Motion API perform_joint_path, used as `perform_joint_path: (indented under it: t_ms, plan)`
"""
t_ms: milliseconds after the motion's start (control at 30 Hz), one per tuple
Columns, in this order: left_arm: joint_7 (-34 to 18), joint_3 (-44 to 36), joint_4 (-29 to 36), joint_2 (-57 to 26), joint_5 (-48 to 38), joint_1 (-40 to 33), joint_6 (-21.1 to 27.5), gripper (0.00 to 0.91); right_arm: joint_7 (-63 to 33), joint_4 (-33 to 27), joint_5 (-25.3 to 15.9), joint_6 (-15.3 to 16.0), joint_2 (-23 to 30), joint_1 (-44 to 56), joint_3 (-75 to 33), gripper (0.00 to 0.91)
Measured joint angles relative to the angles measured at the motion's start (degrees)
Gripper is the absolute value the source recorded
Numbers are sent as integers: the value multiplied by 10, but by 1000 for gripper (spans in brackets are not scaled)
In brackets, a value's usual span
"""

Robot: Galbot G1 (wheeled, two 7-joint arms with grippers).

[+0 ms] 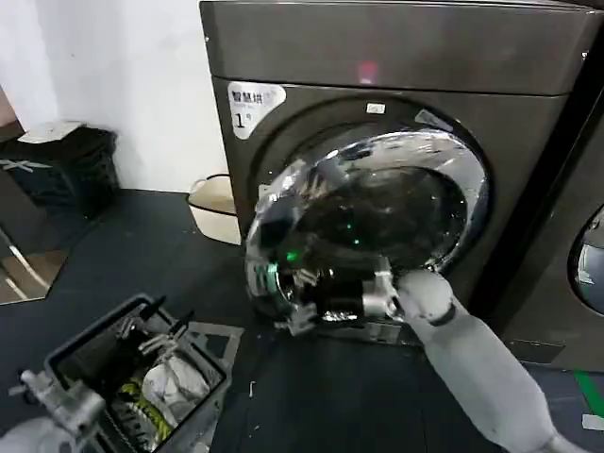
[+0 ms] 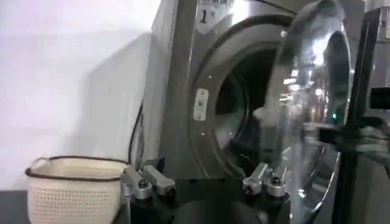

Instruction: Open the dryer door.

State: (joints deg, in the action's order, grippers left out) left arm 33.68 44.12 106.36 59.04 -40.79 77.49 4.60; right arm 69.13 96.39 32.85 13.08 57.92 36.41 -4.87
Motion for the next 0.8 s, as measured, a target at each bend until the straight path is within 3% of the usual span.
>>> perform_joint_path:
  t_ms: [267,500,800]
  plan:
    - [1,-106,-64,-53,-44,-105,-5,907,60,70,15,-47,-37,101,-93,907]
    - [4,-235,-121,-62,-63,-212,1,907,101,142,30,-76,-50,243,-253,907]
    - [41,-376,-142,-37,-64,-337,2,907,95,107,46,-119,-13,385,-534,907]
